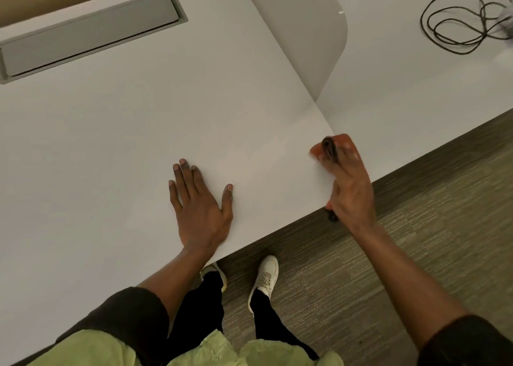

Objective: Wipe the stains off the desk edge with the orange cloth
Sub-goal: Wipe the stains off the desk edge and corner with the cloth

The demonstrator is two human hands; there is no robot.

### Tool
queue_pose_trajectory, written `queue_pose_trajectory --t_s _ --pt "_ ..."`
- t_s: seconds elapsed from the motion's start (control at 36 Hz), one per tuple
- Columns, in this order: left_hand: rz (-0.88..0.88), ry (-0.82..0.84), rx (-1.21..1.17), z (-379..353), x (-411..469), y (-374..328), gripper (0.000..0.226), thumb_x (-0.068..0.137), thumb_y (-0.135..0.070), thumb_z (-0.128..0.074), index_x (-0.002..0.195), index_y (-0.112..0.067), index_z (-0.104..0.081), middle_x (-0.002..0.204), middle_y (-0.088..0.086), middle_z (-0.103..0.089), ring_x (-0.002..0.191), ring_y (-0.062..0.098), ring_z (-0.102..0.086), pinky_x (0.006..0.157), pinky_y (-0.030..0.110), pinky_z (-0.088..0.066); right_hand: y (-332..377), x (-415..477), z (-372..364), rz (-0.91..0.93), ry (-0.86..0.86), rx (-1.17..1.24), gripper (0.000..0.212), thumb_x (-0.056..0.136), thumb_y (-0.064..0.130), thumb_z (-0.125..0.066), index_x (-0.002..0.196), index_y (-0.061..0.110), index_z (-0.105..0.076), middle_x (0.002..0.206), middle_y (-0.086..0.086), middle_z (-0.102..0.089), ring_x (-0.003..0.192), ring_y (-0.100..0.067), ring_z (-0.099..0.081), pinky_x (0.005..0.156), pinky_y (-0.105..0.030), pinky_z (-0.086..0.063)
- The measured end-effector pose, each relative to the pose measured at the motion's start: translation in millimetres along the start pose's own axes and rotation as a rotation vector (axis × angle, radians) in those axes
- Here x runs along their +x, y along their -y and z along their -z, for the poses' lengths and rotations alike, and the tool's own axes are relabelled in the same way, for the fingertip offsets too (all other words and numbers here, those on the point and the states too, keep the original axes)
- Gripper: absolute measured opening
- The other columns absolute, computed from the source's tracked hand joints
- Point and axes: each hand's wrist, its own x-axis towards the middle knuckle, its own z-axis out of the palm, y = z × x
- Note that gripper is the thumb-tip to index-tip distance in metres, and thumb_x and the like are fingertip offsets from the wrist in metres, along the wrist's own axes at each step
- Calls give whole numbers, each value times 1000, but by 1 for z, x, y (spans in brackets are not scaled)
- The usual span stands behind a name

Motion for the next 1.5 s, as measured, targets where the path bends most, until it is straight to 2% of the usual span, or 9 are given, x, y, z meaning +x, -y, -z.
queue_pose_trajectory --t_s 0.22,0.36,0.53,0.61,0.81,0.89,1.17,1.31,1.5 --pt "-4 -3 -16 0 0 -2 87 115 -63 -26 174 0 -13 186 14 5 173 26 12 140 51 1 84 -57 -50 123 63 81 80 90 -11 -30 165 19 -35 175 -11 -24 165 -29 -15 131 -54 -25" --pt "16 0 -55 -4 1 -1 73 117 -45 -30 174 -2 -15 186 12 4 173 25 11 140 50 2 106 -88 -58 429 241 146 75 84 -16 -41 153 11 -54 170 -16 -36 162 -34 -24 131 -51 -25" --pt "4 -9 -50 -1 2 6 68 117 -38 -18 174 -1 -15 187 11 5 173 24 12 140 48 4 58 -13 -20 228 131 133 76 85 -6 -60 155 24 -53 175 -3 -25 165 -27 -16 130 -52 -31" --pt "1 -5 -51 -2 0 6 69 116 -38 -14 175 -2 -14 187 10 6 173 23 13 140 47 5 37 33 -11 28 102 107 51 103 0 -54 149 21 -60 173 -9 -29 164 -33 -16 132 -54 -22" --pt "-8 1 -80 -2 1 4 69 116 -41 -13 175 -4 -14 187 8 6 173 21 13 140 46 5 67 84 -25 -53 15 104 60 99 -14 -45 154 10 -53 169 -15 -36 162 -34 -25 134 -44 -19" --pt "4 -1 -121 -2 1 5 72 116 -47 -9 175 -6 -17 187 5 4 173 19 12 140 44 4 96 63 -36 93 100 148 60 95 -19 -46 152 1 -51 168 -22 -35 161 -38 -25 135 -41 -10" --pt "8 -34 -226 3 6 10 96 109 -70 8 175 -9 -24 187 2 -7 173 16 2 140 41 -1 114 -36 -47 655 329 78 54 95 -3 -43 146 5 -60 165 -19 -42 158 -37 -34 129 -51 -32" --pt "8 -11 -183 2 3 9 92 110 -70 6 176 -10 -18 187 1 -1 173 14 9 140 41 2 64 19 -32 329 149 46 56 94 -14 -62 144 9 -63 164 -18 -44 157 -39 -34 130 -55 -30" --pt "9 3 -135 -2 4 5 79 115 -58 -4 176 -9 -15 187 3 1 173 16 9 140 40 5 80 51 -39 79 126 101 73 97 -18 -50 162 12 -39 174 -15 -23 165 -30 -13 136 -44 -13"
